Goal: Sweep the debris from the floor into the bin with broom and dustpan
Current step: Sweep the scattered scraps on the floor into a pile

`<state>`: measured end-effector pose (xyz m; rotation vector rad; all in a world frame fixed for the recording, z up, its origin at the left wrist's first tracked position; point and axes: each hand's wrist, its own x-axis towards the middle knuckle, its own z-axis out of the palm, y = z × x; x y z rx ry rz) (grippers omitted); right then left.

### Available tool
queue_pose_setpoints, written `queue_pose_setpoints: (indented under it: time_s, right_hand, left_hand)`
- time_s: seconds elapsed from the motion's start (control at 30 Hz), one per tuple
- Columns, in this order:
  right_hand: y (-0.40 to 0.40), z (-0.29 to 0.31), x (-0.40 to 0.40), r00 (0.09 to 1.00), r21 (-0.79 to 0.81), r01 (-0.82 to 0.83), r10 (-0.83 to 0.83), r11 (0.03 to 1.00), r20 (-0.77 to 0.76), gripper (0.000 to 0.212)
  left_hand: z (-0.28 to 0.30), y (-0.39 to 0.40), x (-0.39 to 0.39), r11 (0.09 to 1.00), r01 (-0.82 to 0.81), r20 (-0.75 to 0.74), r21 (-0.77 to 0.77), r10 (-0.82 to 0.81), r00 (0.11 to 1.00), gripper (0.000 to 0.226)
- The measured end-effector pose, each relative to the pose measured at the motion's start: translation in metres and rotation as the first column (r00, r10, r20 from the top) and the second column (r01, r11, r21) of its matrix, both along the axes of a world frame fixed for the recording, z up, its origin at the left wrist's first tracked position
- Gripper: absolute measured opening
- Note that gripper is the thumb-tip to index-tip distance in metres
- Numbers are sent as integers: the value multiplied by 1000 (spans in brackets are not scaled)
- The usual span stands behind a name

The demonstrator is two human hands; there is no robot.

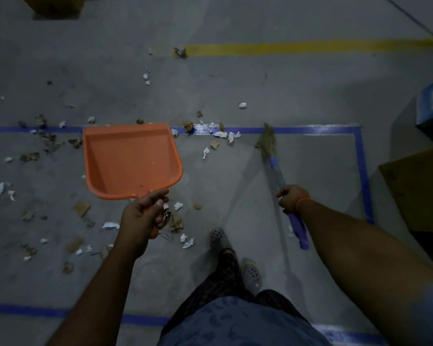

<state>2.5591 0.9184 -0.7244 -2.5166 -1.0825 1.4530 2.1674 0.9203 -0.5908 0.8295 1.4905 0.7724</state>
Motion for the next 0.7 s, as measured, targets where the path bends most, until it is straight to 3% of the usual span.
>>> queue_pose_setpoints:
  time_s: [0.13,0.23,0.37,0.57,0.7]
  right_hand:
    - [20,3,-41,968,-44,-248,246,968,-43,30]
    - [39,9,-70,888,-63,-453,444,889,-124,31]
    - [61,23,-91,813,-27,-558,539,830,-221,29]
    - [97,30,-69,826,84,-533,540,842,-161,31]
    - [130,23,-34,943,128,-318,327,940,-65,28]
  left_hand:
    - [1,13,-18,1000,-29,-9,10,29,1000,29]
    - [6,25,-31,998,-61,-9,30,61,998,28]
    - [12,44,-39,994,-95,-1,52,95,995,27]
    - [21,74,-35,988,-142,17,60,141,990,26]
    - [15,98,-30,984,-170,3,59,170,985,27]
